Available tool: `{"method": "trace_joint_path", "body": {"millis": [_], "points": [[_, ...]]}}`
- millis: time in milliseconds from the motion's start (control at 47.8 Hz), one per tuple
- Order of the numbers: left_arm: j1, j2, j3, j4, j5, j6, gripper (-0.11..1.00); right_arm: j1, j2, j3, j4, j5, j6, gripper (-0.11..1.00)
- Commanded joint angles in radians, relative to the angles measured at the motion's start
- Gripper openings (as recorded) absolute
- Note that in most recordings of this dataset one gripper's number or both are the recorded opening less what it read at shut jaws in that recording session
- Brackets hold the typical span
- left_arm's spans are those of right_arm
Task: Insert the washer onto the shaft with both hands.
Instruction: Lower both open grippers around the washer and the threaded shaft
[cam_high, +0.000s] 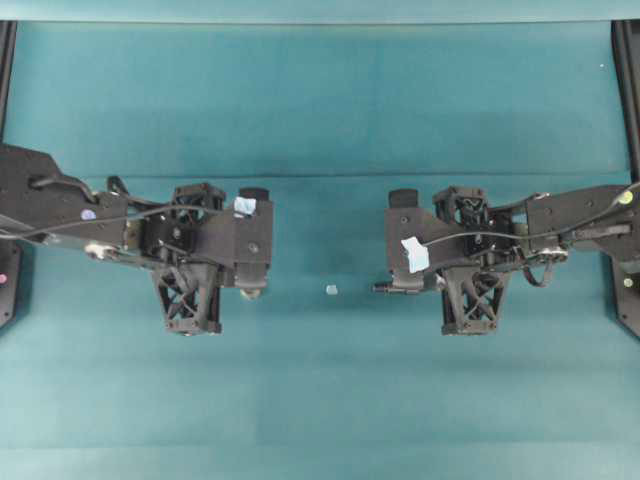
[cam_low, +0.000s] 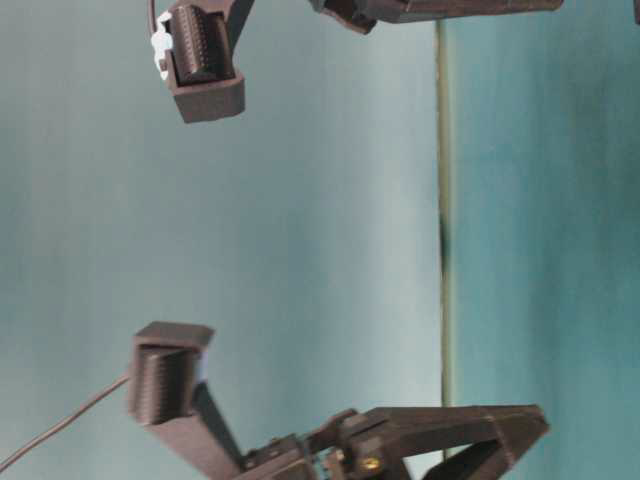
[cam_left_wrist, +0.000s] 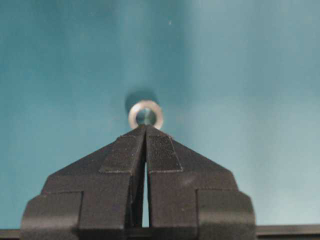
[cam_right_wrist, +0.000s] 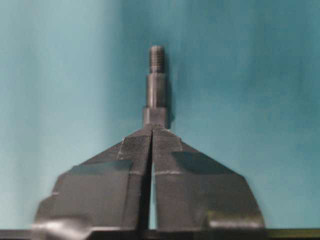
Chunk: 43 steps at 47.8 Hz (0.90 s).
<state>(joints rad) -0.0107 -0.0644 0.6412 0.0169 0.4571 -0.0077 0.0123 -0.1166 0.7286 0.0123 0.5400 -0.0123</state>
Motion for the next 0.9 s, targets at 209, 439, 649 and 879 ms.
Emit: {"method": "trace_joint_path", "body": {"millis": [209,439,649,879], "points": [[0.000,0.003,0.015,0.002,-0.040,-0.077,0.37,0.003,0.029,-0.017,0.002,0.023,0.000,0.52],[-0.014,0.008,0.025,0.002,-0.074,-0.025,0.96,0.003,0.044,-0.023,-0.003,0.002,-0.002,0.82],[-0.014,0.041,0.012,0.002,-0.081,-0.003,0.95,0.002,0.058,-0.018,-0.003,-0.029,0.000,0.83],[-0.014,0.081,0.012,0.002,-0.087,-0.003,0.95,-0.002,0.087,-0.014,-0.005,-0.064,0.000,0.83]]}}
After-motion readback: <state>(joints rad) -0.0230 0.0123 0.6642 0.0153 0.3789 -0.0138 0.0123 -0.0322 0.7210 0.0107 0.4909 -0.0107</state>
